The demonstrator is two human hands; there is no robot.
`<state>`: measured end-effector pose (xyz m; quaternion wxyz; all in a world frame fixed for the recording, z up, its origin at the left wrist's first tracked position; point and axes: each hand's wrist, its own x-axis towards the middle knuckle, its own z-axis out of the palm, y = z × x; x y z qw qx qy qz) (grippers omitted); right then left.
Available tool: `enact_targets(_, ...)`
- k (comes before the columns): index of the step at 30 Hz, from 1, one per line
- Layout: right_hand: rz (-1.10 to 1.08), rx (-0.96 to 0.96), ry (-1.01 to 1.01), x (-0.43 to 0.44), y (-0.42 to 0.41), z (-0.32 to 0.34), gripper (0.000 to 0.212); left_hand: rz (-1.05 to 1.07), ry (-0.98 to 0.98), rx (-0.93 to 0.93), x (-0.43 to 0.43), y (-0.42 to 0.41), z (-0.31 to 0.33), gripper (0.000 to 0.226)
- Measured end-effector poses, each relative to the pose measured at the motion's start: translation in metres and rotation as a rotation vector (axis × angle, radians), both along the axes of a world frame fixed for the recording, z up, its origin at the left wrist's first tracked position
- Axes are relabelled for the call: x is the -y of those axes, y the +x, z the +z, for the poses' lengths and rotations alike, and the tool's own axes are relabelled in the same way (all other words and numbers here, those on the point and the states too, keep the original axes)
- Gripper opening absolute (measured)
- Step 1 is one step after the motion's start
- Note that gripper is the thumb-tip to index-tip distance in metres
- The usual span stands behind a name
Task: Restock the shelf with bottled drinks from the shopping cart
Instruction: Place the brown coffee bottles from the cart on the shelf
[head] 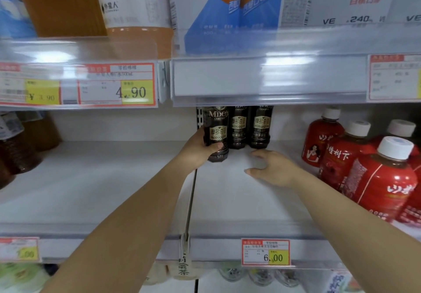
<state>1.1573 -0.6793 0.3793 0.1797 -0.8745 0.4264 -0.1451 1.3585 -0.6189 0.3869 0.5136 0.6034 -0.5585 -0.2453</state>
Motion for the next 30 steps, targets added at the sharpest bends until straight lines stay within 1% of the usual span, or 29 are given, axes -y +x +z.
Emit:
enact_targets(5, -0.004, 0.001, -0.01, 0.0, 0.0, -0.001, 0.065, 0.003, 0.01, -0.001, -0.001, 0.001, -0.001, 0.052)
enact_targets(10, -0.009, 0.0, 0.012, -0.004, 0.0, 0.002, 0.063, -0.019, 0.031, 0.016, -0.004, 0.003, 0.001, 0.043)
enact_targets(15, -0.01, -0.023, 0.029, -0.005, -0.002, 0.003, 0.063, -0.026, 0.033, 0.006, -0.005, 0.0, -0.001, 0.048)
enact_targets(18, -0.001, -0.035, 0.031, -0.007, -0.002, 0.006, 0.062, -0.026, 0.047, 0.034, -0.005, -0.005, 0.004, 0.046)
enact_targets(20, 0.005, -0.022, 0.031, -0.012, -0.004, 0.011, 0.062, -0.033, 0.046, 0.053, -0.011, -0.009, 0.01, 0.049)
enact_targets(23, 0.035, 0.131, 0.004, -0.034, -0.005, 0.022, 0.058, 0.035, -0.016, 0.136, -0.041, -0.018, 0.018, 0.057)
enact_targets(25, 0.1, 0.242, -0.079, -0.059, 0.001, 0.03, 0.049, 0.1, -0.078, 0.227, -0.073, -0.019, 0.022, 0.056)
enact_targets(27, 0.167, 0.319, -0.118, -0.095, 0.017, 0.034, 0.042, 0.166, -0.133, 0.33, -0.117, -0.015, 0.017, 0.05)
enact_targets(30, 0.327, 0.428, -0.124, -0.159, 0.058, 0.024, 0.031, 0.343, -0.32, 0.465, -0.203, -0.001, -0.003, 0.034)
